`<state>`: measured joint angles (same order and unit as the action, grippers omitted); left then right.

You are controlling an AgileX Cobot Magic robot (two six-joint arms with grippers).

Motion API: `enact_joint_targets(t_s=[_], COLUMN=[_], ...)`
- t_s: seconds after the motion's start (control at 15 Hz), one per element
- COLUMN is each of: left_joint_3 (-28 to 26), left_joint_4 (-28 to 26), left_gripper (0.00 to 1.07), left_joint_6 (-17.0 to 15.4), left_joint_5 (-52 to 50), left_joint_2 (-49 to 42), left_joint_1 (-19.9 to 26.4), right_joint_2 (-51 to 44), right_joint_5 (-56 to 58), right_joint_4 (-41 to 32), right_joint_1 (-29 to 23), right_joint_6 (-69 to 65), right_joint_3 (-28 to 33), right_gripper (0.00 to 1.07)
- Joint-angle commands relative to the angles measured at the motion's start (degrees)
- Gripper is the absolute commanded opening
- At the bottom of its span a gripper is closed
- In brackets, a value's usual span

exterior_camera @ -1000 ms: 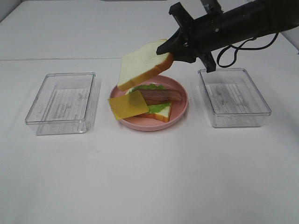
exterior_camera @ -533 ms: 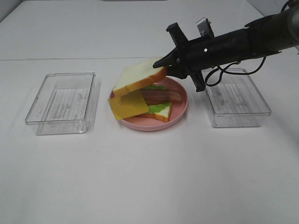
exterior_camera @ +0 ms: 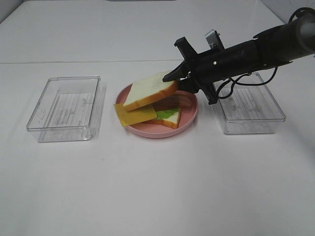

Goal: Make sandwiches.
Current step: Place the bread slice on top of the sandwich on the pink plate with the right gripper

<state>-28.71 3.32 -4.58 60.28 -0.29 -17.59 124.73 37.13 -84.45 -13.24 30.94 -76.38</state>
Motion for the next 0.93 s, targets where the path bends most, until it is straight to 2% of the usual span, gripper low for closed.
enact_joint_targets(t_s=[0.07, 0.13, 0.2, 0.4, 0.67, 0.73, 0.8, 0.93], left_joint_3=[0.17, 0.17, 0.17, 0.17, 0.17, 0.17, 0.17, 0.17], left_joint_4=[0.0, 0.0, 0.0, 0.0, 0.0, 0.0, 0.0, 0.0], left_gripper=[0.89, 0.89, 0.89, 0.89, 0.89, 0.89, 0.89, 0.89], left_joint_6=[-0.06, -0.06, -0.06, -0.06, -0.06, -0.06, -0.06, -0.06], left_joint_5=[-0.29, -0.29, -0.29, -0.29, -0.29, -0.29, -0.29, -0.29], left_joint_2=[-0.46, -0.46, -0.46, -0.46, -0.46, -0.46, -0.46, -0.46], left_joint_1=[0.23, 0.23, 0.23, 0.23, 0.23, 0.23, 0.23, 0.23], right_joint_2=[-0.34, -0.46, -1.03, -2.06, -5.04, -7.16, -7.73, -11.8], right_joint_5=[0.34, 0.34, 0.34, 0.34, 0.34, -0.06, -0.06, 0.69], right_joint_4=[1.66, 2.41, 4.24, 10.71, 23.03, 30.14, 32.83, 46.12], right_joint_1=[0.17, 0.17, 0.17, 0.17, 0.17, 0.17, 0.17, 0.17], right_joint_6=[0.92, 0.92, 0.69, -3.61, -8.02, -11.4, -12.38, -19.08], right_joint_3=[0.06, 0.06, 0.06, 0.06, 0.06, 0.06, 0.06, 0.06], right_gripper=[0.57, 0.61, 0.7, 0.71, 0.71, 0.71, 0.71, 0.71])
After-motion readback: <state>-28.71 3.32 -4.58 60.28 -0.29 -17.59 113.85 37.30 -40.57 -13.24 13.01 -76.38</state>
